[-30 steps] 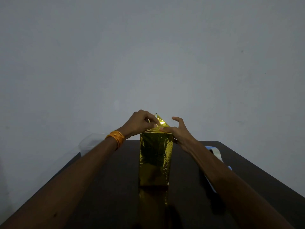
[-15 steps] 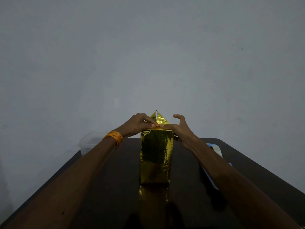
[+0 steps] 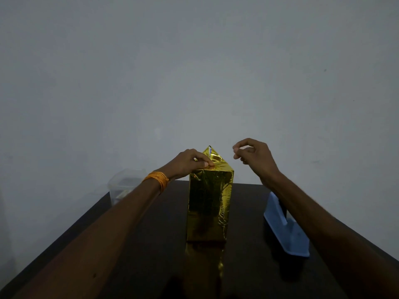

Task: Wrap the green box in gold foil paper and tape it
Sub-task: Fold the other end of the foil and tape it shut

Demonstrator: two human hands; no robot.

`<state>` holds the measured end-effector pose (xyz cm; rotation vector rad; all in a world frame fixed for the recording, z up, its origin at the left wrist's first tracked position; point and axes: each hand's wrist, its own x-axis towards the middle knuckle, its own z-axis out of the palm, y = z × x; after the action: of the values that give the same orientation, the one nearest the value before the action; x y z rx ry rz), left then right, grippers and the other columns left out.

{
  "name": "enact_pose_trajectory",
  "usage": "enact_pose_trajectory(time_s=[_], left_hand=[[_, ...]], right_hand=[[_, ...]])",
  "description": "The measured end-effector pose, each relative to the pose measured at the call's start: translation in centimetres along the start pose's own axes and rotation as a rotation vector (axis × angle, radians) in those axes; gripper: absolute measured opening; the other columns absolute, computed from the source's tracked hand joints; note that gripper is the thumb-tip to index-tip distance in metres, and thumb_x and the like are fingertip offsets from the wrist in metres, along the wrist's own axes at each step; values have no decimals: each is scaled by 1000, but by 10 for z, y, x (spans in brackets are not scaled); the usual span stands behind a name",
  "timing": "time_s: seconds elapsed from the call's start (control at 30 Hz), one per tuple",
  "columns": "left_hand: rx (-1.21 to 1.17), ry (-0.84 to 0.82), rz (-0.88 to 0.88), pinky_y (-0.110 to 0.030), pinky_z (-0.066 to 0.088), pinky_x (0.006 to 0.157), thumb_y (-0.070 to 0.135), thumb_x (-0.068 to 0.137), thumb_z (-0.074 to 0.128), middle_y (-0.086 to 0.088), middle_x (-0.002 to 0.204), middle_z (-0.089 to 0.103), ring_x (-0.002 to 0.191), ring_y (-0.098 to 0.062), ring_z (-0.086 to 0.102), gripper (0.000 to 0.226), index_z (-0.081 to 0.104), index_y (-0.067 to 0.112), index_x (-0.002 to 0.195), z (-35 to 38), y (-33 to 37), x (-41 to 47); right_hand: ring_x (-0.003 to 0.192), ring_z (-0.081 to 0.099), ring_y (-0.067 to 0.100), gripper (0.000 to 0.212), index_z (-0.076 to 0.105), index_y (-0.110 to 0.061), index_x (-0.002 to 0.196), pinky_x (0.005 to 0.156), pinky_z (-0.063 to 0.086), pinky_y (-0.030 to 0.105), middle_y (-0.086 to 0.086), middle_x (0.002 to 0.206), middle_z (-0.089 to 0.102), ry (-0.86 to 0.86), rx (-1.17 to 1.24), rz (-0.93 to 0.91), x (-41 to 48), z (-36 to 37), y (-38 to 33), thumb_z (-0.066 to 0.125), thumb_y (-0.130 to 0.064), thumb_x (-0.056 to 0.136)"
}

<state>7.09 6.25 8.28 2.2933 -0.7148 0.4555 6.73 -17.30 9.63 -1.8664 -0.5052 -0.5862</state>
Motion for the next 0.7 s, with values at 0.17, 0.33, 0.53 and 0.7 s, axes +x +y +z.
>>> enact_pose_trajectory(time_s=[0.17,0.33,0.53,0.7], left_hand=[[-31,0,-20,-27,40,80,16,97,56,9,103,57,101,-10,49,23,73,21,112,1,-2,0],[-4,15,-27,-21,39,77,17,97,56,14,97,52,96,-7,46,24,72,17,115,2,-1,1],[11,13,-13,-29,40,80,18,98,56,1,104,56,99,-14,49,24,72,16,115,1,0,1],[-27,12,-21,-28,42,78,16,97,56,6,98,57,94,-11,51,24,73,15,114,1,-2,2]], right_hand=[[70,64,3,23,69,-19,114,71,46,30,4,76,75,-262,-53,-28,11,-6,-14,69,-17,92],[79,65,8,75,29,-34,151,72,45,24,2,78,75,-494,-161,-77,21,-7,-31,69,-15,91],[77,53,15,69,32,-33,149,67,41,28,3,75,70,-640,-274,-35,38,5,-39,66,-13,92],[76,50,15,68,35,-33,147,69,40,31,-1,70,67,-717,-336,-18,47,14,-34,65,-11,90]])
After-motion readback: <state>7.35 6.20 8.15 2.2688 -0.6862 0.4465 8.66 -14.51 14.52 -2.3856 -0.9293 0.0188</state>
